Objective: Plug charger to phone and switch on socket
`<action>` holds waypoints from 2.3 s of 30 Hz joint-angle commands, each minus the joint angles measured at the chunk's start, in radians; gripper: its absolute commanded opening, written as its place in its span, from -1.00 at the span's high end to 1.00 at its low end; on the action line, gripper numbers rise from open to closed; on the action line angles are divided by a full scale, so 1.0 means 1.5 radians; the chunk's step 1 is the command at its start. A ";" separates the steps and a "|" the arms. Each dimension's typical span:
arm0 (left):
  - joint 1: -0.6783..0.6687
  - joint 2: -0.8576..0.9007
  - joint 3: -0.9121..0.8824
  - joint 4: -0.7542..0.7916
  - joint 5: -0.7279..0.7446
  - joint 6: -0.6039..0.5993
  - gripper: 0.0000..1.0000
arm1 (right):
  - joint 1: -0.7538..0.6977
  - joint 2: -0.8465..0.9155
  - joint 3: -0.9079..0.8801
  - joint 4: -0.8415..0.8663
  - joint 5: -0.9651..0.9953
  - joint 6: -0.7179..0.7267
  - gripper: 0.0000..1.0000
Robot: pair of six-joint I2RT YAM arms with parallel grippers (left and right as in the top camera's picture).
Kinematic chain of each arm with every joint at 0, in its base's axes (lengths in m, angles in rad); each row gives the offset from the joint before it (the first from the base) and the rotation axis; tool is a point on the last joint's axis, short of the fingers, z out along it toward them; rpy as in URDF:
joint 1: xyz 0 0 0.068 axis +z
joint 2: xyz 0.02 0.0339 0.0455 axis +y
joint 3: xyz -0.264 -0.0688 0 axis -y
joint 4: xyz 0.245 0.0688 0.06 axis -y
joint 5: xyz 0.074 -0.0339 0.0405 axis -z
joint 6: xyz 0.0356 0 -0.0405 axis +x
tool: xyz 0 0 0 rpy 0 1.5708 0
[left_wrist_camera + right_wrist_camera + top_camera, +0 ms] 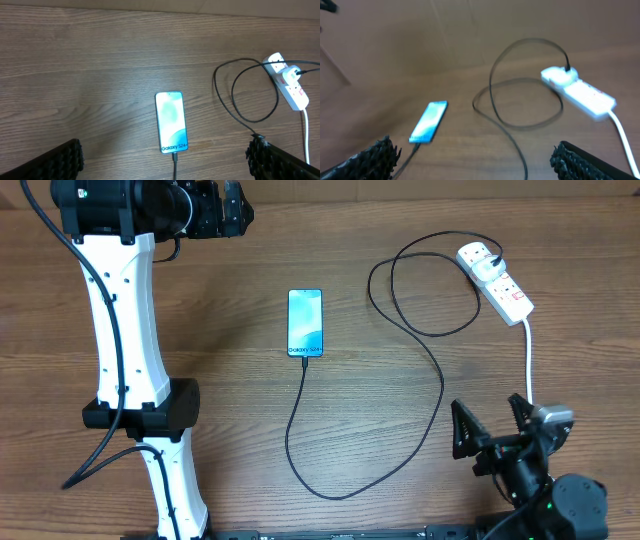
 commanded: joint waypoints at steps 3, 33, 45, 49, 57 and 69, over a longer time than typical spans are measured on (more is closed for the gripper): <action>-0.005 0.004 0.001 -0.001 -0.003 -0.009 -1.00 | 0.006 -0.048 -0.095 0.101 0.011 -0.025 -1.00; -0.005 0.004 0.001 -0.001 -0.003 -0.009 -1.00 | 0.003 -0.048 -0.313 0.492 0.078 -0.021 -1.00; -0.005 0.004 0.001 -0.001 -0.003 -0.009 -1.00 | -0.034 -0.048 -0.313 0.375 0.056 -0.023 -1.00; -0.005 0.004 0.001 -0.001 -0.003 -0.009 -1.00 | -0.050 -0.048 -0.313 0.375 0.054 -0.026 -1.00; -0.005 0.004 0.001 -0.001 -0.003 -0.009 -0.99 | -0.059 -0.048 -0.313 0.375 0.054 -0.134 -1.00; -0.005 0.004 0.001 -0.001 -0.003 -0.009 -1.00 | -0.079 -0.048 -0.313 0.373 0.062 -0.165 -1.00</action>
